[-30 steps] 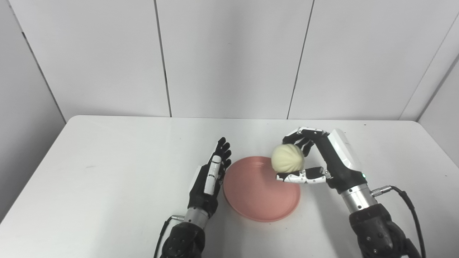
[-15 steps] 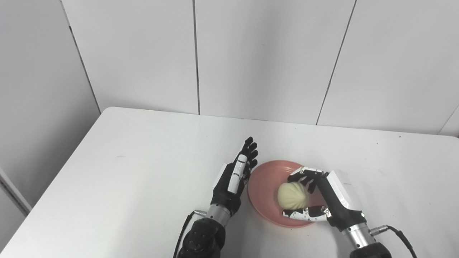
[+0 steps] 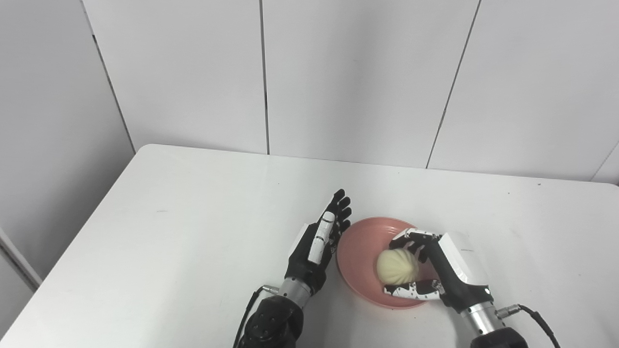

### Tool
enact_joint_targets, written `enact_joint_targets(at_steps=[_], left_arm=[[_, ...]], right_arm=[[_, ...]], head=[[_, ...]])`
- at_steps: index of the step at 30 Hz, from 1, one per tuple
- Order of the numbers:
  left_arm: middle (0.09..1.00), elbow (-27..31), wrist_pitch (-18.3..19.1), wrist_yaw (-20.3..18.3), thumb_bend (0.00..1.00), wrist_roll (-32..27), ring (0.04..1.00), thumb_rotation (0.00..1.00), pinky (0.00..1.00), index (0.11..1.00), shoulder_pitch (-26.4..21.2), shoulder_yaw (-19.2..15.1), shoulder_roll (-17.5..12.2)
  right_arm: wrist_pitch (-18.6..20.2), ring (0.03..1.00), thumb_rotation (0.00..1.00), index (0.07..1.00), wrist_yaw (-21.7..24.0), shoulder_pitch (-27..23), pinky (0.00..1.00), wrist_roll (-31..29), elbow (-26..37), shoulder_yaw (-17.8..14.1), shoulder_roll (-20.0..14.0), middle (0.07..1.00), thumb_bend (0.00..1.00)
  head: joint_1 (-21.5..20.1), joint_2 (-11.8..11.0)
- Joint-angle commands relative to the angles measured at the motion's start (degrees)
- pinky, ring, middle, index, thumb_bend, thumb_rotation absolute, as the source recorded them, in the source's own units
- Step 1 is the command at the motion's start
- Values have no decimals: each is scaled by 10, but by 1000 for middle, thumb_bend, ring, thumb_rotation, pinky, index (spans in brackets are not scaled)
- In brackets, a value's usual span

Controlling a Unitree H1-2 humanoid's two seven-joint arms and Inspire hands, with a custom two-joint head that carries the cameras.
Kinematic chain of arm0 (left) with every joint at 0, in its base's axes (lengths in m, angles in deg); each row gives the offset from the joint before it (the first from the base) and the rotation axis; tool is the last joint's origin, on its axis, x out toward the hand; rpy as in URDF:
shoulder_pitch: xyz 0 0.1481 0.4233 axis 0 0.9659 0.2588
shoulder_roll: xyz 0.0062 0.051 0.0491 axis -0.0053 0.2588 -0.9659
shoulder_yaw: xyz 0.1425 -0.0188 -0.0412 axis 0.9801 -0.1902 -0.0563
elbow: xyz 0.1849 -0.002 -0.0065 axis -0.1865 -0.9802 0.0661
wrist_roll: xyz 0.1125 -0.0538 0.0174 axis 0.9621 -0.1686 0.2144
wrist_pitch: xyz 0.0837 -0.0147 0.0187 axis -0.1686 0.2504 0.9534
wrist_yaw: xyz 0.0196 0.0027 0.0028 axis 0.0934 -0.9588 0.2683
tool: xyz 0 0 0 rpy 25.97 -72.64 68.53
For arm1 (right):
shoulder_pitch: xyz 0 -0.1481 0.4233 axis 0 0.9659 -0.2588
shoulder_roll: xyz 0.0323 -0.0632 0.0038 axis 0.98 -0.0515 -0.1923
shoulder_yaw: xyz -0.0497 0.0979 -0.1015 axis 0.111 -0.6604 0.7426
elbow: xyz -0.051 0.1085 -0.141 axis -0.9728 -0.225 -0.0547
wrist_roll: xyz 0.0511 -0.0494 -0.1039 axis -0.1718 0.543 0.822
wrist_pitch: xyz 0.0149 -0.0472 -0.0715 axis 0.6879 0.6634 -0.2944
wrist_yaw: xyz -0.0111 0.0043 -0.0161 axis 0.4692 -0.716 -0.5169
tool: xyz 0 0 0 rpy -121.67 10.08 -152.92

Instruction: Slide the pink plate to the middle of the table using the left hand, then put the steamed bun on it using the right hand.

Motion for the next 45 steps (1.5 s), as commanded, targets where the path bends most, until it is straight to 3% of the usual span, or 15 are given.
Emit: enact_joint_targets(at_steps=[1,5,7,8,10,13,15,22,25,29,31,35,40,45], left_arm=[[1000,1,2,-8,529,0,1000,1000,1000,999,13,0,-11],[1000,4,0,-7,537,6,1000,1000,1000,992,14,2,-18],[1000,8,3,-8,532,2,1000,1000,1000,991,15,2,-19],[1000,13,9,-8,530,0,1000,1000,1000,990,16,1,-19],[1000,21,19,-6,527,-4,1000,998,1000,987,17,0,-19],[1000,32,29,-8,535,-3,1000,999,1000,989,19,-1,-23],[1000,42,38,-9,543,-6,1000,995,1000,992,21,-1,-25],[999,58,41,-2,507,2,1000,1000,1000,983,23,-8,-28],[993,65,47,1,509,4,1000,1000,1000,971,23,-10,-31],[999,72,61,-1,520,-5,1000,1000,1000,975,21,-15,-37],[1000,77,67,1,519,-5,1000,1000,1000,976,20,-18,-38],[1000,80,70,2,543,0,1000,1000,1000,977,20,-22,-46],[1000,74,65,-4,583,-4,1000,1000,1000,984,17,-25,-57],[989,71,65,-2,585,-11,1000,987,1000,970,15,-36,-59]], right_arm=[[3,464,0,488,-19,-22,324,9,23,-3,6,557,492],[-5,464,0,515,4,-27,322,0,41,5,8,541,493],[3,615,98,501,28,-27,510,-18,52,7,7,664,502],[15,639,111,499,53,-27,540,-35,60,9,2,683,504],[43,787,233,780,101,-26,666,-54,77,13,-6,816,573],[76,877,465,890,152,-28,760,-58,98,19,-17,901,617],[92,900,546,910,175,-30,826,-56,106,24,-22,922,640],[119,916,553,913,209,-34,879,-52,106,31,-25,936,644],[113,934,478,906,210,-33,901,-64,94,30,-24,953,675],[85,961,484,915,175,-25,877,-74,76,21,-17,985,703],[62,976,538,938,142,-18,862,-88,64,8,-9,997,709],[-16,970,572,963,73,-11,816,-132,24,-20,15,1000,695],[-83,974,528,968,-18,-13,906,-130,-5,-46,50,986,631],[-105,986,711,989,-86,-28,956,-123,-29,-71,78,987,649]], head=[[-4,-1],[-13,2],[-17,3],[-23,6],[-28,8],[-38,13],[-42,16],[-52,24],[-56,25],[-62,25],[-66,24],[-78,22],[-97,20],[-103,20]])
